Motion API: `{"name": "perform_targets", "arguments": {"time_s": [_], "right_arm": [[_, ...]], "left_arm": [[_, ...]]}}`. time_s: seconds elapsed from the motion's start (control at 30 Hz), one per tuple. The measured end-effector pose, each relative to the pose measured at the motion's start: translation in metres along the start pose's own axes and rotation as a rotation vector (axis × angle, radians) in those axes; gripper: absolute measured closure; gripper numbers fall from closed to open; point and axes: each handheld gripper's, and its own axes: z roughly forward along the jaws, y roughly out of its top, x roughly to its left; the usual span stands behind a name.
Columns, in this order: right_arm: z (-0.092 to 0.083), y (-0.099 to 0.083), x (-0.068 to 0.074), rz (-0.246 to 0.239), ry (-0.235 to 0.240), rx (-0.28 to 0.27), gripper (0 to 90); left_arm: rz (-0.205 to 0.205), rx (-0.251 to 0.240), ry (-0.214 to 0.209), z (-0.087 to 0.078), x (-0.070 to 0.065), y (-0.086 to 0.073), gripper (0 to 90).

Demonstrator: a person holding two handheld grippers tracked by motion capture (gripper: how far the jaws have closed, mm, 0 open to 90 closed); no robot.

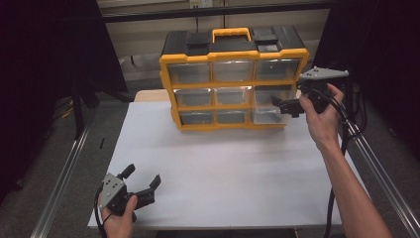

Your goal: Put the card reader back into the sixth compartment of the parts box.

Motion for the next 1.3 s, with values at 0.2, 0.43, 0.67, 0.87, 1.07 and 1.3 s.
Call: {"name": "perform_targets", "arguments": {"time_s": [0.2,0.43,0.67,0.87,1.07,1.3], "right_arm": [[-0.010,-0.017,0.004,0.019,-0.041,-0.060,2.9],[-0.017,-0.030,0.010,0.020,-0.070,-0.104,2.5],[-0.018,-0.045,0.017,0.023,-0.098,-0.132,2.4],[-0.020,-0.058,0.025,0.024,-0.113,-0.151,2.4],[-0.021,-0.073,0.031,0.026,-0.112,-0.171,2.2],[-0.027,-0.089,0.037,0.027,-0.116,-0.184,2.2]], "left_arm": [[0.009,0.007,-0.001,0.000,0.000,0.000,3.5],[0.006,0.004,0.001,0.000,0.000,0.000,3.6],[0.007,0.002,0.001,-0.001,-0.001,0.000,3.6],[0.008,-0.001,0.005,-0.002,0.000,0.001,3.5],[0.018,-0.005,0.010,-0.003,0.000,0.001,5.0],[0.008,-0.008,0.012,-0.003,0.000,0.001,4.5]]}}
